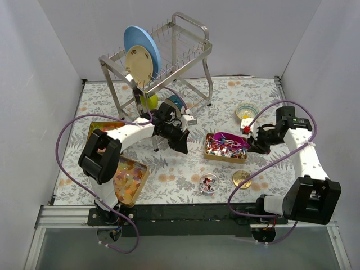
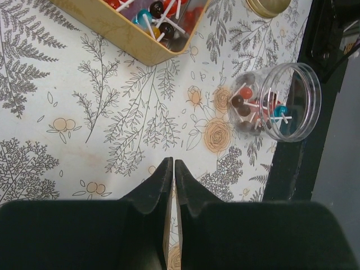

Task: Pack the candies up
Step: Scoop the fake candies from the storage box, then place the fake candies in the packing bottle.

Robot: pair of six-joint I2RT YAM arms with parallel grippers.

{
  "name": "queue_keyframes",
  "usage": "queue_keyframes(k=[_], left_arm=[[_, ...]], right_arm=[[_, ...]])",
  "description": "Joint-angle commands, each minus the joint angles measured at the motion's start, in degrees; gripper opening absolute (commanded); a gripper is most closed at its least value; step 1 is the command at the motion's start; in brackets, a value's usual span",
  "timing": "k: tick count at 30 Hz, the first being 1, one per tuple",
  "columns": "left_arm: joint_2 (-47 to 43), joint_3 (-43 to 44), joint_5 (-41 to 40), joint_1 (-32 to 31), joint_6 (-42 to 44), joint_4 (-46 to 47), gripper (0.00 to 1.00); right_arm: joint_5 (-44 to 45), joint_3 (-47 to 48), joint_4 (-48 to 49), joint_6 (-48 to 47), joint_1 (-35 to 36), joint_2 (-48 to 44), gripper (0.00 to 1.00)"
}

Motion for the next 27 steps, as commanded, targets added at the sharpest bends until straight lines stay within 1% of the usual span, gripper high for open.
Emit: queue_keyframes(k=[1,2,5,9,11,14,15,17,18,27], left_arm=[[-3.48,0.82,3.93,0.18,6.14,-3.94,0.06],[-3.66,0.92,4.46,0.27,6.58,-5.26,0.06],[-4.45,0.92,5.52,0.18,7.99,-5.89,0.06],[-5.68,-0.84,5.08,0.18,7.20,-4.39,0.06],[-6.03,-1.89,4.90,0.09,6.24,-3.52,0.06],[-6.74,-3.03,4.55,-0.26,6.32,-3.60,0.06],[-6.91,-3.21,4.38,-0.26,6.58,-3.77,0.06],[-7.26,-3.56,3.94,-0.35,6.76,-4.04,0.06],[-7.44,-3.83,3.76,-0.35,6.85,-4.04,0.06],[-7.97,-4.71,3.94,-0.52,6.41,-2.90,0.06]], right_arm=[[-0.96,5.98,-9.61,-3.57,0.11,-2.15,0.01],[-0.60,6.69,-12.40,-4.44,0.11,-2.32,0.01],[2.38,6.79,-15.76,-8.65,0.37,-4.16,0.01],[7.56,3.10,-15.86,-13.92,1.51,-9.08,0.01],[9.15,2.13,-15.86,-13.86,2.30,-9.71,0.01],[10.99,0.98,-15.86,-13.16,6.16,-10.15,0.01],[12.39,0.81,-15.77,-12.89,9.48,-10.15,0.01],[13.37,0.37,-15.77,-13.59,11.53,-10.32,0.01],[15.20,0.11,-15.68,-13.85,13.71,-10.24,0.01],[25.57,-1.65,-13.93,-7.98,25.50,-10.67,0.01]])
